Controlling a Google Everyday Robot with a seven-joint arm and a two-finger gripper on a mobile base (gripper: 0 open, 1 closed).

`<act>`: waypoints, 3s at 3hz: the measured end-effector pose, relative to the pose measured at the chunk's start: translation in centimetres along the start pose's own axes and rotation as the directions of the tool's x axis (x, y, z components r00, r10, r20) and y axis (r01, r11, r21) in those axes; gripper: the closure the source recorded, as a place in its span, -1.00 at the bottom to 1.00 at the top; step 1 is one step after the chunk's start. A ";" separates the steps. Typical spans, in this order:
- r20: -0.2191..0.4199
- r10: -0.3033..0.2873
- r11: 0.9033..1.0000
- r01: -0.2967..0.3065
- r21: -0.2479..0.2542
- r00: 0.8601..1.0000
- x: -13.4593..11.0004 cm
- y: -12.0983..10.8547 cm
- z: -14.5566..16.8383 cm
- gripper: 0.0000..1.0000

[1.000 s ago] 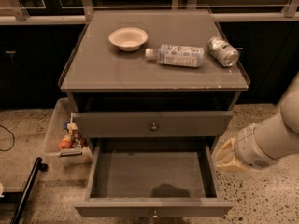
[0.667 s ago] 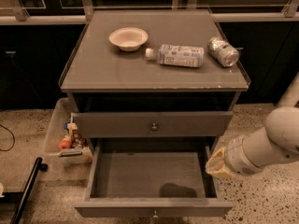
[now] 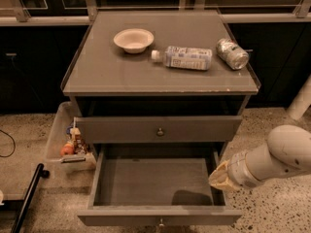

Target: Close middle drawer

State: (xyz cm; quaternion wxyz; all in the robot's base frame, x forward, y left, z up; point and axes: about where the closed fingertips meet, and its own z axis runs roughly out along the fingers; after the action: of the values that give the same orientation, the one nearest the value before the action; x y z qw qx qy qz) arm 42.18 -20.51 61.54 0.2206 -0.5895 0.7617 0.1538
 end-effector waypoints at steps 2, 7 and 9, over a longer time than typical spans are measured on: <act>-0.004 0.077 0.996 -0.077 -0.051 0.997 4.1 3.9 9.7 1.00; 0.008 -0.036 0.999 0.035 0.037 0.999 7.6 7.3 19.6 0.15; 0.031 -0.054 0.996 0.052 0.067 0.998 7.5 5.5 19.4 -0.78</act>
Offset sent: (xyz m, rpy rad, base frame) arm -0.0538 0.0436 -0.1908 0.0280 0.1240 -0.0604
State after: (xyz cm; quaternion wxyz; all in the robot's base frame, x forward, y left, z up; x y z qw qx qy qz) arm 38.33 -15.74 40.87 0.2566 -0.5993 0.7467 0.1323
